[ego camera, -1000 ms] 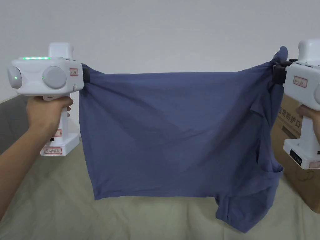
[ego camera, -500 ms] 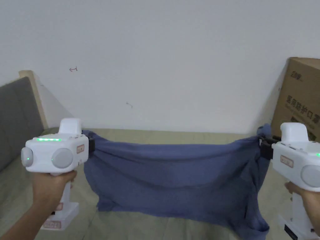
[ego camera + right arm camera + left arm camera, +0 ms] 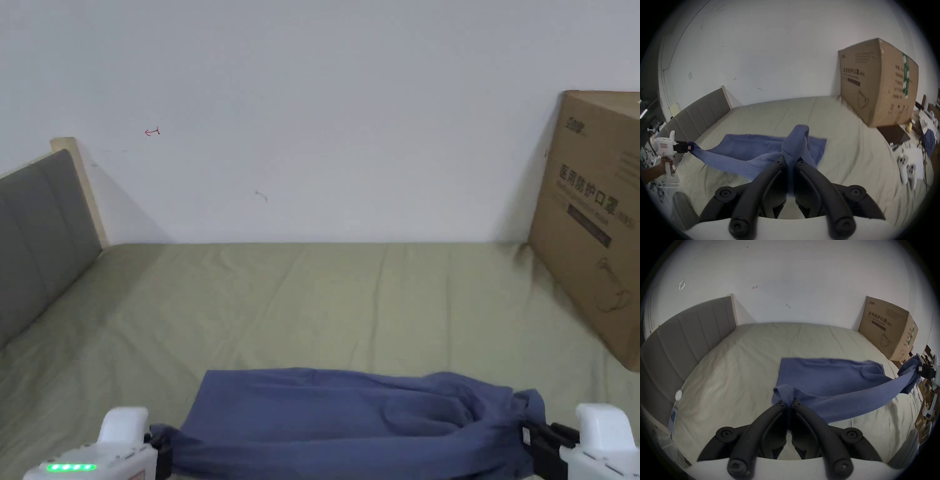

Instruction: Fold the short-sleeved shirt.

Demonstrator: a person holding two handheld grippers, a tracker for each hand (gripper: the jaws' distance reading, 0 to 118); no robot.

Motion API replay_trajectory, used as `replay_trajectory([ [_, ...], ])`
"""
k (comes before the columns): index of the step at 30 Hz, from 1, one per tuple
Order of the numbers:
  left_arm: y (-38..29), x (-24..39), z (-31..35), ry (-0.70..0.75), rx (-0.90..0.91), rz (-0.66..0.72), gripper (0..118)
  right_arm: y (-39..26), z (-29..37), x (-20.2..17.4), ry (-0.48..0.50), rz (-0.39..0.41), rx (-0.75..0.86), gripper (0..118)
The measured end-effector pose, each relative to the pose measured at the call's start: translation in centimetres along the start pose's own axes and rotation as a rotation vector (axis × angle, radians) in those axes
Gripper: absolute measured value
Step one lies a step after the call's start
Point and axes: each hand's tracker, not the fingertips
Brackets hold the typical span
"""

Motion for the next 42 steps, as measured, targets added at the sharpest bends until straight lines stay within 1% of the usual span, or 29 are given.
replay_trajectory([
  [2,-2.6,-0.2,1.5,0.003,-0.022,0.002,3,-1.9,2.3,-0.4,0.000,-0.009,-0.010,7],
  [3,-3.8,-0.4,2.2,-0.001,-0.032,0.011,3,-4.0,2.2,0.4,0.003,-0.014,-0.019,7],
  [4,-4.7,-0.6,2.7,0.002,-0.041,0.012,3,-4.9,2.9,0.4,0.002,-0.021,-0.027,7],
  [11,-11.3,-1.7,5.7,0.014,-0.105,0.065,3,-12.0,7.3,-0.6,-0.001,-0.086,-0.125,7],
  [14,-13.6,-1.9,5.7,0.033,-0.156,0.077,3,-14.9,7.2,-0.8,-0.038,-0.126,-0.233,7],
  [17,-15.6,-2.3,4.6,0.044,-0.256,0.126,3,-17.4,6.2,-0.9,-0.087,-0.200,-0.339,7],
  [19,-16.6,-2.2,3.9,0.058,-0.289,0.120,3,-18.7,5.3,-0.9,-0.126,-0.240,-0.408,7],
  [21,-17.0,-2.1,3.9,0.064,-0.276,0.136,5,-19.8,4.7,-0.9,-0.151,-0.270,-0.431,8],
  [22,-17.0,-2.0,4.1,0.070,-0.268,0.143,11,-20.0,4.6,-0.9,-0.151,-0.278,-0.424,8],
  [23,-16.9,-2.0,4.2,0.071,-0.268,0.146,21,-20.0,4.6,-1.0,-0.158,-0.290,-0.426,19],
  [24,-16.8,-2.0,4.3,0.070,-0.267,0.146,36,-19.7,4.8,-1.2,-0.165,-0.296,-0.420,35],
  [25,-16.6,-2.0,4.4,0.063,-0.277,0.143,42,-19.4,5.0,-1.4,-0.176,-0.293,-0.418,42],
  [26,-16.0,-1.8,4.8,0.056,-0.285,0.145,42,-18.8,5.2,-1.4,-0.180,-0.286,-0.419,42],
  [27,-15.4,-1.5,5.3,0.065,-0.286,0.157,61,-18.0,5.6,-1.5,-0.178,-0.274,-0.409,63],
  [28,-14.9,-1.4,5.8,0.061,-0.273,0.171,85,-17.3,5.9,-1.6,-0.172,-0.263,-0.396,91],
  [29,-14.0,-1.2,6.8,0.046,-0.202,0.193,94,-16.1,6.4,-1.8,-0.158,-0.249,-0.368,102],
  [30,-12.9,-0.7,7.8,0.040,-0.125,0.206,96,-14.6,7.0,-2.0,-0.153,-0.246,-0.311,105],
  [31,-11.8,-0.3,8.7,0.035,-0.070,0.208,96,-13.2,7.6,-2.3,-0.157,-0.239,-0.277,105],
  [34,-7.4,1.5,11.8,0.007,0.105,0.167,96,-8.2,9.6,-3.7,-0.167,-0.204,-0.122,105],
  [36,-4.8,2.9,13.6,0.012,0.199,0.123,96,-5.0,10.9,-4.9,-0.171,-0.157,-0.011,105],
  [39,-1.5,5.2,15.8,0.061,0.357,0.071,96,-1.1,12.7,-6.8,-0.184,-0.104,0.146,105],
  [42,0.8,6.9,16.8,0.071,0.439,0.020,96,1.1,13.7,-8.6,-0.221,-0.022,0.267,105],
])
